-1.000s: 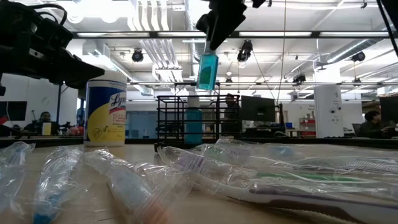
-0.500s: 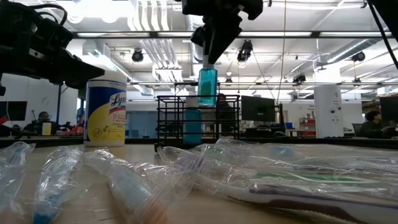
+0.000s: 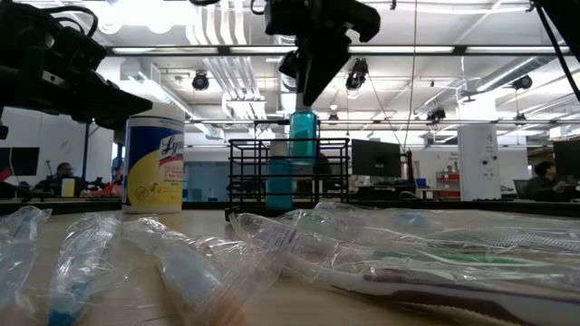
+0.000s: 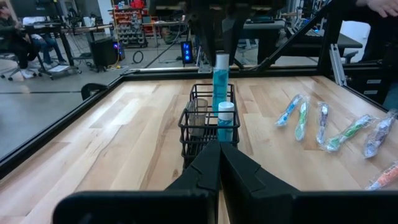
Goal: Pick & Place toothbrushing station
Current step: Put the blue mouthwash into the wire organizer
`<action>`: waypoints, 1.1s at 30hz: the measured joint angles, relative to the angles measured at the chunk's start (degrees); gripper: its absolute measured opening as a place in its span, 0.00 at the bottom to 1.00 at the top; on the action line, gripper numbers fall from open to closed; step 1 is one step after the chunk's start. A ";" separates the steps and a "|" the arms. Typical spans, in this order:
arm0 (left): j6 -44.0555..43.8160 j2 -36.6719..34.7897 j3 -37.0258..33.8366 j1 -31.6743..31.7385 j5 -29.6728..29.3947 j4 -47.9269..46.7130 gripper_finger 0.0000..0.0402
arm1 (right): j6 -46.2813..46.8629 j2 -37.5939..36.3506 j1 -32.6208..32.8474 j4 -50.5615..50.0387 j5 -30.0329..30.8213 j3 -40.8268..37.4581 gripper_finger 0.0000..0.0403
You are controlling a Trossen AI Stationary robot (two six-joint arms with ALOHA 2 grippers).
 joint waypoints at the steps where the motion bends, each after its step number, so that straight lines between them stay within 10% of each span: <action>1: 0.00 0.00 0.00 0.00 0.00 0.00 0.03 | -0.06 0.00 -0.07 0.45 -0.02 -0.50 0.23; 33: 0.04 0.00 0.00 0.00 0.04 -0.02 0.03 | 0.33 0.07 -1.41 9.19 -3.99 -8.78 0.23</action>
